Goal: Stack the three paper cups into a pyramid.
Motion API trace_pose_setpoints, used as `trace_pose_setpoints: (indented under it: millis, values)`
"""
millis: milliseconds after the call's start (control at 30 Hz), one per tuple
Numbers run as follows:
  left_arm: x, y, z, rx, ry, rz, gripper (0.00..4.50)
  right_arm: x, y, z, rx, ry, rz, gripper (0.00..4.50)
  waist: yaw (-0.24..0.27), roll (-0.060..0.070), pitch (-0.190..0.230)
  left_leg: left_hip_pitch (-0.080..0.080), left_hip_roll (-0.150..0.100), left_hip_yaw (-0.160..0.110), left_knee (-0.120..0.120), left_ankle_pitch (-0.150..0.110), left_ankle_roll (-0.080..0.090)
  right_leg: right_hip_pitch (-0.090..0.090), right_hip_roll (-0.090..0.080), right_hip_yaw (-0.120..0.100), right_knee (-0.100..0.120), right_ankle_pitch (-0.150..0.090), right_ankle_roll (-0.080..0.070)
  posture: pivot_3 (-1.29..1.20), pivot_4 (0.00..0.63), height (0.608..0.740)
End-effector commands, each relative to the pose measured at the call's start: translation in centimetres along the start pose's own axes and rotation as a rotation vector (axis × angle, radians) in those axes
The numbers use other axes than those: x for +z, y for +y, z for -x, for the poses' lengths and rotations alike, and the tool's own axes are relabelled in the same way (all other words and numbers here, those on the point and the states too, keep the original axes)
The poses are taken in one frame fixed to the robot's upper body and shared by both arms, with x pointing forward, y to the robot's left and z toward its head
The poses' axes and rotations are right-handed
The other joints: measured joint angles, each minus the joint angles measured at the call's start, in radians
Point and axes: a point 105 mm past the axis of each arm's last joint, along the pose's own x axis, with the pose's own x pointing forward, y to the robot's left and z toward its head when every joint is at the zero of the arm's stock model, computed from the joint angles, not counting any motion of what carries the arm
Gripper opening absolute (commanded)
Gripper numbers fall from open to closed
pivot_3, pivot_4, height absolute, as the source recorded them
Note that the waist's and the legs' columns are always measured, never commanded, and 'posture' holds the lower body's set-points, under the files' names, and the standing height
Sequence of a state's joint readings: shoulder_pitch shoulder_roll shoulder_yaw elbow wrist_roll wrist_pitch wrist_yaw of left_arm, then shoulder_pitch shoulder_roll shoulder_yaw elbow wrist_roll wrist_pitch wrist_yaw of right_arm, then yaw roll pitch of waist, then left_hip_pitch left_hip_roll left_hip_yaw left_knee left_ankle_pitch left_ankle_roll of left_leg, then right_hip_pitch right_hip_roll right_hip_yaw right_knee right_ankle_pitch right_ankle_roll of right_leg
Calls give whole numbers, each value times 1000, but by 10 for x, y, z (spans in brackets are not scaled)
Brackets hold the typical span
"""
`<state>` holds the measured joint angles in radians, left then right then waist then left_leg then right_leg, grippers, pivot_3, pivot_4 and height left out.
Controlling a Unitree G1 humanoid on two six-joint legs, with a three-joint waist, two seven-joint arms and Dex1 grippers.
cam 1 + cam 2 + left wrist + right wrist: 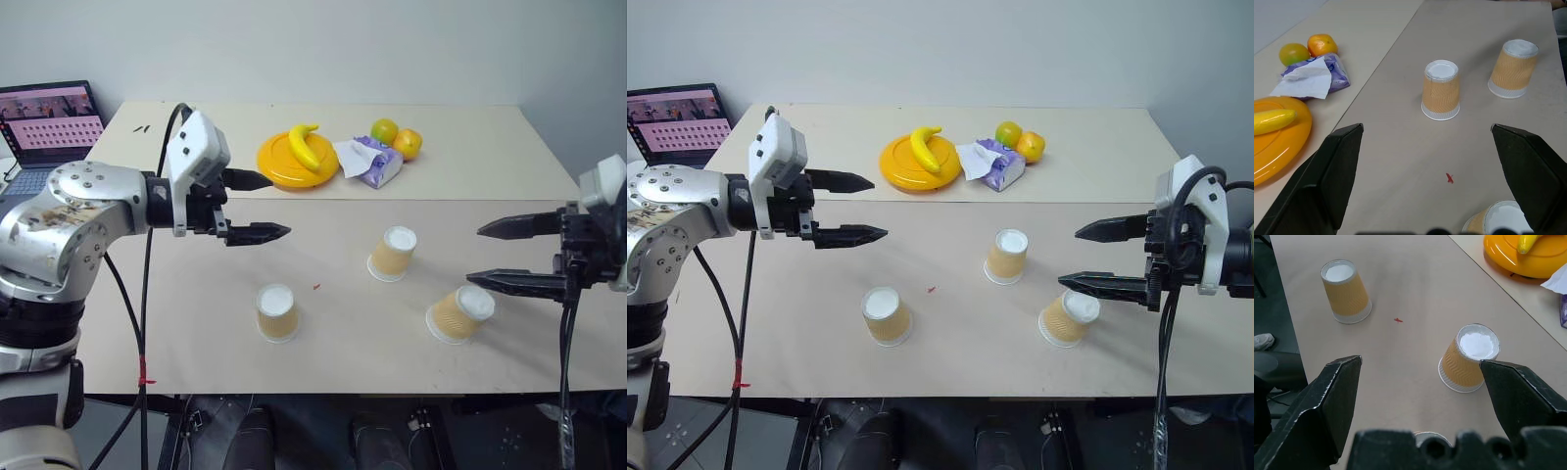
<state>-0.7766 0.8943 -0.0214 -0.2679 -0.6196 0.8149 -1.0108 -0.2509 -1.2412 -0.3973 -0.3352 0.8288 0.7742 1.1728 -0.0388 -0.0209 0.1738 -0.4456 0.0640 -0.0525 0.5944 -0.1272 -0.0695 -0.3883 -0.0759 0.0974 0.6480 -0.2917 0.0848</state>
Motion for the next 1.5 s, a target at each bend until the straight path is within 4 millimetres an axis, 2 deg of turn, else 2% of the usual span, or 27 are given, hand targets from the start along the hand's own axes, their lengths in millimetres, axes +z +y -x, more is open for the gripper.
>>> trace_pose_setpoints:
  millis: [33,133,267,333,567,800,900,1167,1500]
  values:
    - [10,-3,0,-12,-63,25,4468,4,2,2,-29,-6,30,4500,0,0,0,0,0,0,0,0,0,0,0,0,0,0,0,0,150,732]
    - [19,-20,-5,-135,-129,72,4468,-2,2,2,-68,9,17,4500,7,0,0,0,0,-1,1,0,0,0,0,-1,0,0,0,0,150,732]
    - [8,-27,-11,-194,-30,41,4468,-25,7,6,-96,112,-5,4500,10,-1,0,-1,0,-1,2,0,0,0,0,-1,1,0,0,0,150,732]
    - [7,-29,-13,-225,-14,30,4468,-29,9,9,-115,128,-17,4500,15,-1,0,0,0,-1,2,0,0,1,0,-1,1,0,0,0,150,732]
    - [10,-22,-21,-252,-5,-9,4468,-46,14,14,-196,123,-63,4500,24,-1,0,0,0,-1,4,0,0,2,0,-1,1,0,1,0,150,732]
    - [4,-14,-26,-228,39,-47,4468,-67,13,16,-263,85,-135,4500,22,-1,0,-1,0,-1,5,0,0,2,0,-1,1,0,1,0,150,732]
    - [-2,-5,-29,-170,73,-89,4468,-75,10,12,-273,79,-150,4500,21,-1,0,0,0,-1,5,0,0,2,0,-1,1,0,1,0,150,732]
    - [-2,-5,-27,-161,83,-91,4468,-84,0,4,-274,65,-163,4500,21,-1,0,0,0,-1,5,0,0,2,0,-1,1,0,1,0,150,732]
    - [0,-6,-22,-147,82,-78,4468,-91,-2,-1,-257,70,-179,4500,22,-1,0,-1,0,-1,6,0,0,2,0,-1,2,0,1,0,150,732]
